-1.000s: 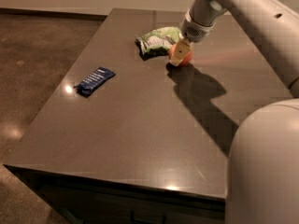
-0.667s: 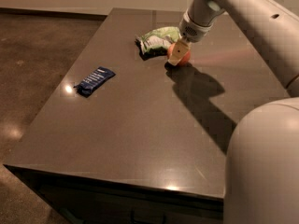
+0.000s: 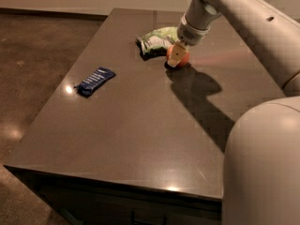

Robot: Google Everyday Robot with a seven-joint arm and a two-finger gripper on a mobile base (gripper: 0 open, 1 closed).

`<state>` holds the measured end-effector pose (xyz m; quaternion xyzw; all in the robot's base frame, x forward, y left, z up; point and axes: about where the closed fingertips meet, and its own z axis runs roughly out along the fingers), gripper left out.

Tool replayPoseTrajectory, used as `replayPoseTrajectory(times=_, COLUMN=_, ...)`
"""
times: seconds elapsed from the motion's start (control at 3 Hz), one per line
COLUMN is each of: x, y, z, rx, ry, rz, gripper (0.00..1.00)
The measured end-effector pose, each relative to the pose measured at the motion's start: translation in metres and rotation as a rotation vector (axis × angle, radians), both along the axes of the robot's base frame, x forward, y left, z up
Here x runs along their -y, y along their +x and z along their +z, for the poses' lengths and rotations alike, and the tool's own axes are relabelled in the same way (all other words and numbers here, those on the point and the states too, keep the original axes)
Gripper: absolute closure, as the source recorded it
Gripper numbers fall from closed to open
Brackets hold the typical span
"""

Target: Move apple near green jalapeno chip bag

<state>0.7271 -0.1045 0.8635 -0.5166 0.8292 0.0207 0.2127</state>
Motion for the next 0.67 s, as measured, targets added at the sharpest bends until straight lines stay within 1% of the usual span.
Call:
replayPoseTrajectory(times=0.33, x=-0.0008, y=0.0004, z=-0.0020, rx=-0.002, ry=0.000, rz=0.001, gripper=0.00)
replayPoseTrajectory(times=0.67, x=-0.0008, y=0.0004, z=-0.0020, rx=-0.002, ry=0.000, rz=0.001, gripper=0.00)
